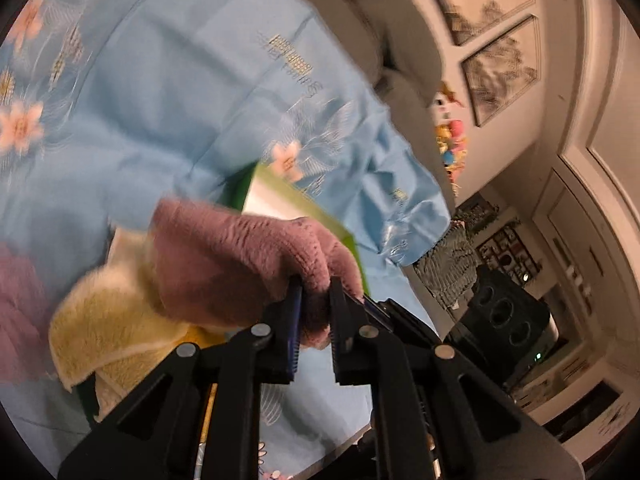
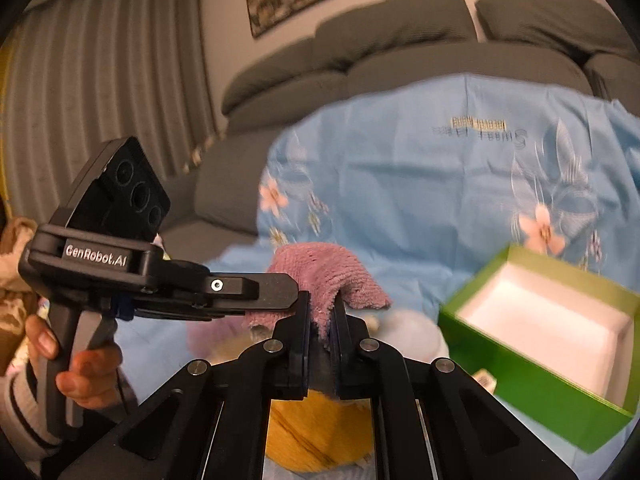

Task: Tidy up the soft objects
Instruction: 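Grasp the pink towel with the left gripper and lift it, then lower the pink towel into the green box and open the left gripper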

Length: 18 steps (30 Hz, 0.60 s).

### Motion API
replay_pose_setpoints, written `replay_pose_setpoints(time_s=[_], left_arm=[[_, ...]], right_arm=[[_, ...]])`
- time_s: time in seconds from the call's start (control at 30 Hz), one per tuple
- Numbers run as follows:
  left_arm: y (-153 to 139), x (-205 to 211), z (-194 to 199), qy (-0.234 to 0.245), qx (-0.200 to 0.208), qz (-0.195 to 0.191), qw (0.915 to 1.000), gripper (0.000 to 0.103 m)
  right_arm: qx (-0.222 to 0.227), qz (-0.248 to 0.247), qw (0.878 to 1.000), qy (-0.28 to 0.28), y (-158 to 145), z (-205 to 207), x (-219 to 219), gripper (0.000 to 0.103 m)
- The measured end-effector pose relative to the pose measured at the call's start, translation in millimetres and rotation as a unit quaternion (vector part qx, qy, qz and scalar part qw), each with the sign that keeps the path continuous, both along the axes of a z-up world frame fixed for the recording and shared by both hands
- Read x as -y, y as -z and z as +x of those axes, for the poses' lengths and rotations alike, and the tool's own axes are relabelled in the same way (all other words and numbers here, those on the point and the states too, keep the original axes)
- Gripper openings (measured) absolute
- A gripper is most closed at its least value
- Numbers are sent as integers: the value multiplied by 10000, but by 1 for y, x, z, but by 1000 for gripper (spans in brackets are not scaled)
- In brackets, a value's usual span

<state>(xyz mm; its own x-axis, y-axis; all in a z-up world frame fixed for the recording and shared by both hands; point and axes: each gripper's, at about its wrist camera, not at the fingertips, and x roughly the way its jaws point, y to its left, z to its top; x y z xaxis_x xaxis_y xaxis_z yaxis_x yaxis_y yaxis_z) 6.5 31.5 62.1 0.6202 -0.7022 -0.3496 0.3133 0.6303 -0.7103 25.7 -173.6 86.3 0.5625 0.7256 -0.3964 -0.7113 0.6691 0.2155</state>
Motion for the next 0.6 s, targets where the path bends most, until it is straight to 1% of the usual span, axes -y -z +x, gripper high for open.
replay_pose_setpoints(time_s=[0.1,0.17,0.27,0.33,0.4,0.5,0.57,0.6], left_arm=[[-27,11,5,99,171,129,9997,8],[-44,25,14,166,271,299,9990,8],[-61,49,33,289,368,482,9977,8],[-65,66,51,389,369,544,9971,8],[-67,90,71,549,355,628,9959,8],[-62,121,101,744,249,705,9944,8],[-57,140,121,794,166,785,9936,9],[-52,151,132,744,120,907,9930,14]], right_arm=[[291,145,9994,89,-21,-1,6,9],[477,228,9983,235,-36,3,12,9],[760,381,9948,560,-56,11,28,9],[936,429,9909,861,-63,17,43,9],[1018,445,9875,1115,-65,22,56,9],[905,534,9818,1580,-62,43,86,9],[839,482,9779,1851,-58,53,100,9],[774,436,9756,2007,-54,60,107,9]])
